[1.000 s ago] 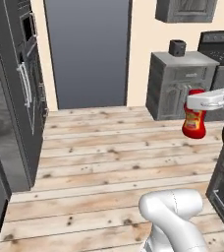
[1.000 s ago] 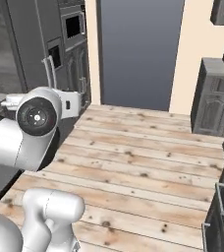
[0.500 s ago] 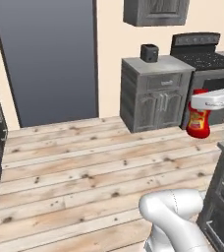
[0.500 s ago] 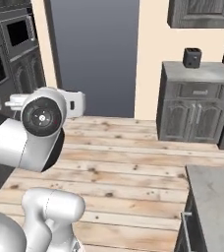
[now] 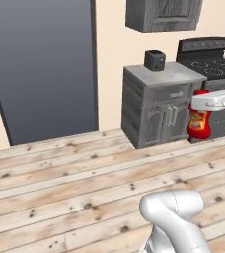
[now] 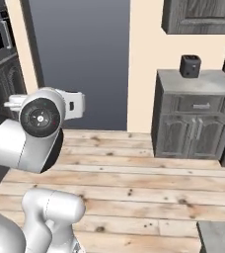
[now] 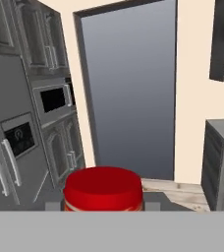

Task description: Take 2 condiments from the cabinet and move them on the counter near the stove.Make sure the condiments are lined up with each other, next to each other.

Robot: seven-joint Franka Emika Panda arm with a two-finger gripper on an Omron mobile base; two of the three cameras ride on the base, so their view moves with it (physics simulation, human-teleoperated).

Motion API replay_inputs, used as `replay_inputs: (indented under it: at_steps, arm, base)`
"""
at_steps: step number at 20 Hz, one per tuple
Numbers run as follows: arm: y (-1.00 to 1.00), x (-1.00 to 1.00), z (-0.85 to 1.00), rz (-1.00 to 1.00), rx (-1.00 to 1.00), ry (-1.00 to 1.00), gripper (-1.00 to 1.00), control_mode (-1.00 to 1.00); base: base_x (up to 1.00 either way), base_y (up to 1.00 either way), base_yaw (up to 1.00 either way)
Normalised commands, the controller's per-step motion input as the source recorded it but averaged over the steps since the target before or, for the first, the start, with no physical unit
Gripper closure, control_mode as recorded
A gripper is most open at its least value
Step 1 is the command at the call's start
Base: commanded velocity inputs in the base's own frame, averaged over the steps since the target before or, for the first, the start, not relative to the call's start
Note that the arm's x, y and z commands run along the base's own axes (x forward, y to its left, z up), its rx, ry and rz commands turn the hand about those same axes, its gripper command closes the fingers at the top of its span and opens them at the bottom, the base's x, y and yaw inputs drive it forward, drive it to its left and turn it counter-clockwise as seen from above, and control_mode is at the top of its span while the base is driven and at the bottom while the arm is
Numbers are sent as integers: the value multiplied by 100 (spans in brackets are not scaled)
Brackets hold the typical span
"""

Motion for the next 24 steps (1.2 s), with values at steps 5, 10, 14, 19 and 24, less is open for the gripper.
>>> replay_inputs:
  at_steps: [5, 10, 14, 19, 24]
  arm:
    - [0, 0, 0, 0, 0, 0, 100, 100]
    - [0, 0, 0, 0, 0, 0, 100, 100]
    - [0, 0, 0, 0, 0, 0, 100, 100]
    - [0, 0, 0, 0, 0, 0, 100, 100]
    - [0, 0, 0, 0, 0, 0, 100, 100]
  base:
    - [100, 0, -8]
    - [100, 0, -3]
    - [100, 0, -3]
    - [100, -21, 0]
    - [100, -80, 0]
